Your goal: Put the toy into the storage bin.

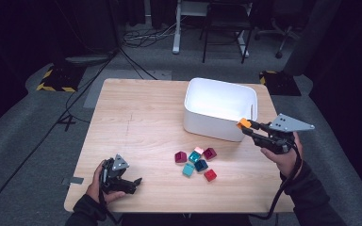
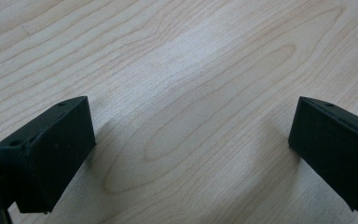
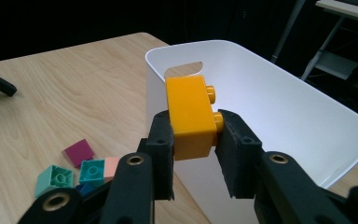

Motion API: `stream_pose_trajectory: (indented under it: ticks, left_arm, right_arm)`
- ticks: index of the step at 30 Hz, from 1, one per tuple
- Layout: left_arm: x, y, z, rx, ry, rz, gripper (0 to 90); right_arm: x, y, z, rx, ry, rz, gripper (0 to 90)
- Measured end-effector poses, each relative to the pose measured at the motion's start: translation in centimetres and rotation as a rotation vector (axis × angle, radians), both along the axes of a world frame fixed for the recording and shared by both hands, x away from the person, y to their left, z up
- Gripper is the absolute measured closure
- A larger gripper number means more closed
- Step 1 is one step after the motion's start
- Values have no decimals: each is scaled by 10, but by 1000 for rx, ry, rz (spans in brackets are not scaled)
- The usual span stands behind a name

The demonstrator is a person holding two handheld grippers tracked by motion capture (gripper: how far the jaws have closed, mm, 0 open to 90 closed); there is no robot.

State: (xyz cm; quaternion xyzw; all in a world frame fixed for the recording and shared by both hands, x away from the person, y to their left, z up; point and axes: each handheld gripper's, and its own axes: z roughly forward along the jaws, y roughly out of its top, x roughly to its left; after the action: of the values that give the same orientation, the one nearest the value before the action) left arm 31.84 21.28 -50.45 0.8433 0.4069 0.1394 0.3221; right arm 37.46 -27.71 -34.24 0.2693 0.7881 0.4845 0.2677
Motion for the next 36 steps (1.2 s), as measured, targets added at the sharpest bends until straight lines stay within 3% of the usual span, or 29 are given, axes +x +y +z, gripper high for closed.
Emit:
stream_pose_trajectory:
  ticks: [10,25,36]
  left_arm:
    - [0,0,0,0,0,0,5]
    - [0,0,0,3,-2,2,5]
    - [0,0,0,3,-2,1,5]
  right_arm:
    - [16,5,8,-5,-17,-44,681]
    - [61,16,-2,-10,54,-120,681]
    - [78,19,-7,-40,94,-154,681]
